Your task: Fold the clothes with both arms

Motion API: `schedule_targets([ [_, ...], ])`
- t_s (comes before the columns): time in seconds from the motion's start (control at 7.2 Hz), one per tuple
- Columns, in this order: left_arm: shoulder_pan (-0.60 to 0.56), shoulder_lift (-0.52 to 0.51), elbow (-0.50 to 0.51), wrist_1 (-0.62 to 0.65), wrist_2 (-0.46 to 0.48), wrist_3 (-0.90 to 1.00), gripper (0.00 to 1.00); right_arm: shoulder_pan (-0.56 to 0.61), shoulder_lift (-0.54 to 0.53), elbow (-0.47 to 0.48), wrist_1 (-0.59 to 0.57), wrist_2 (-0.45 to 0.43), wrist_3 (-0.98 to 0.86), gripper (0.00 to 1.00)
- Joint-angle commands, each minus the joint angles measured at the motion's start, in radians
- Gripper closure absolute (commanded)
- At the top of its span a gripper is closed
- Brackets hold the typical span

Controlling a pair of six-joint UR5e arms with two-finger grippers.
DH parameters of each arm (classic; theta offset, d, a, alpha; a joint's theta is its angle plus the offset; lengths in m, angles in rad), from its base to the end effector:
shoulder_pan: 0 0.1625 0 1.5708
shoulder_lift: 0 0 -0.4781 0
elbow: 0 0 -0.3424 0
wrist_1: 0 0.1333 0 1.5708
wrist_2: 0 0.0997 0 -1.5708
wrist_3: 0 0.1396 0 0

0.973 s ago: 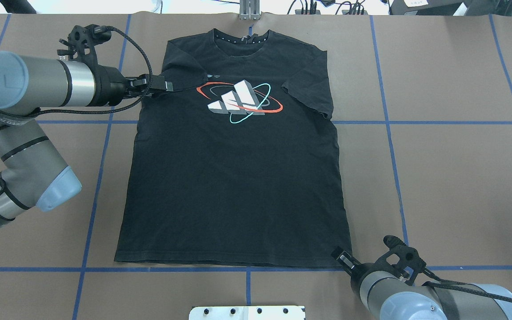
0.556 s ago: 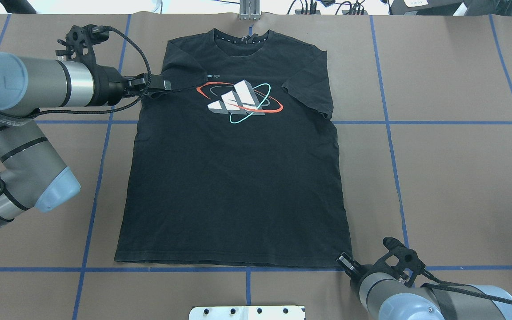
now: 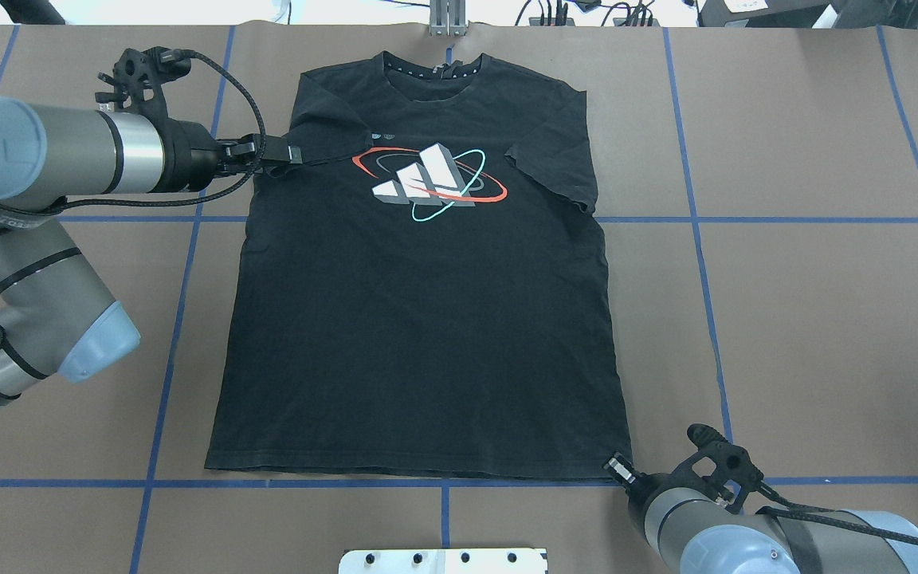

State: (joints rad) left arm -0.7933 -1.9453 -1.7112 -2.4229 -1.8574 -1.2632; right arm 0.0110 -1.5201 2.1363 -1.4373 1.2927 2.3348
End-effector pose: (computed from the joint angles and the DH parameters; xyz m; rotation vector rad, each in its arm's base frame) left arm 0.3710 -0.5107 0.3683 0.5051 1.2827 -0.2107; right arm -0.4662 -0.1768 0.4724 -0.0283 -0.8148 0.8373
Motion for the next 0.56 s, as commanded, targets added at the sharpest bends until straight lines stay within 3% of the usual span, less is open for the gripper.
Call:
schedule_targets([
  [0.0,0.009,0.099,-0.095,0.076,-0.085,-0.034,0.27,0.003,-0.011,0.037,0.000,0.002,0.003,1.00],
  [0.14,0.014,0.194,-0.166,0.070,-0.139,-0.124,0.27,0.003,-0.031,0.077,0.000,0.022,0.005,1.00],
  [0.28,0.081,0.312,-0.230,0.070,-0.093,-0.160,0.25,-0.011,-0.075,0.108,0.002,0.036,0.005,1.00],
  [0.42,0.150,0.357,-0.257,0.073,-0.021,-0.220,0.25,-0.016,-0.083,0.114,0.006,0.036,0.003,1.00],
])
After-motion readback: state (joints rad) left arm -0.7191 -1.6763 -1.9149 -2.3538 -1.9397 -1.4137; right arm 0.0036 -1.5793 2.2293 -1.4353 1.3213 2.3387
